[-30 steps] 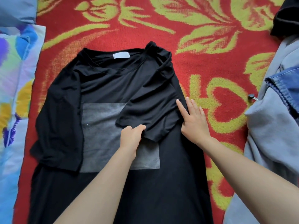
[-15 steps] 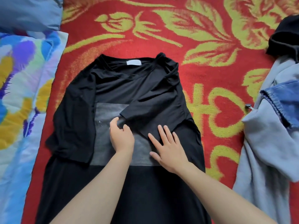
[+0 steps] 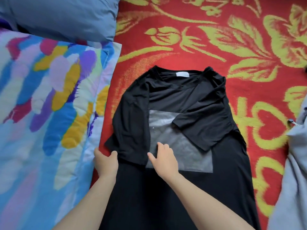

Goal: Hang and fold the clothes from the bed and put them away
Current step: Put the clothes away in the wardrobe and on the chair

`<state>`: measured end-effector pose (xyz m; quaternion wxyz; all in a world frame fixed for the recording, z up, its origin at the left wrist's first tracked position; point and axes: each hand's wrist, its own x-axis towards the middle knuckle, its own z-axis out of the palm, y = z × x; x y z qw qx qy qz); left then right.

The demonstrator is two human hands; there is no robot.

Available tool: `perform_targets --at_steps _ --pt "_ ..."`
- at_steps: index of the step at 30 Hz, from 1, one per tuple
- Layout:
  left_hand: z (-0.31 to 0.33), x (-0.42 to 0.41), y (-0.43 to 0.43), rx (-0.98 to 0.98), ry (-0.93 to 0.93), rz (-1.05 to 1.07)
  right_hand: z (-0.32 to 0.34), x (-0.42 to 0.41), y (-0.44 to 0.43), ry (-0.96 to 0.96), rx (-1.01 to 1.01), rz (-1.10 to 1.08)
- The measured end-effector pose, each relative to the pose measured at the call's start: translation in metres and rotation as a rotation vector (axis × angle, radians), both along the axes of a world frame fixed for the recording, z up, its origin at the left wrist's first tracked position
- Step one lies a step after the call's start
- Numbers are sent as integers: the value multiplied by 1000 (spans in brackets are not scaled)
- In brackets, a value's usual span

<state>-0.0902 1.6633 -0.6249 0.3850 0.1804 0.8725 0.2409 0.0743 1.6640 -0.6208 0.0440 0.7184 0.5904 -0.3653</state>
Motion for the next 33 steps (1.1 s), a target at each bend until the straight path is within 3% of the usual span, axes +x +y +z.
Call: perform_targets --at_steps 4,8,13,17,21,24,26,28,30,33 --pt "3 -20 5 -12 -303 -140 -3 -26 10 239 -199 -436" --pt "7 -34 8 -69 -474 -208 10 -35 17 368 -250 -576" --pt "17 -37 5 25 -476 -119 57 -14 46 734 -165 -776" --pt "29 -25 9 -117 -583 -151 94 -4 77 859 -80 -859" --pt "35 -6 15 -307 -931 -112 107 -5 96 996 -25 -1026" --pt "34 15 19 -300 -844 -153 104 -3 102 1069 -28 -1184" --pt "29 23 24 -217 -871 -39 99 -2 99 1111 -52 -1316" --pt "26 25 32 -144 -1105 193 92 -3 89 1144 -100 -1371" --pt "28 27 40 -89 -1237 344 85 -5 77 1166 -165 -1306" --pt "27 29 52 -97 -1218 390 82 -11 66 1260 -234 -1205"
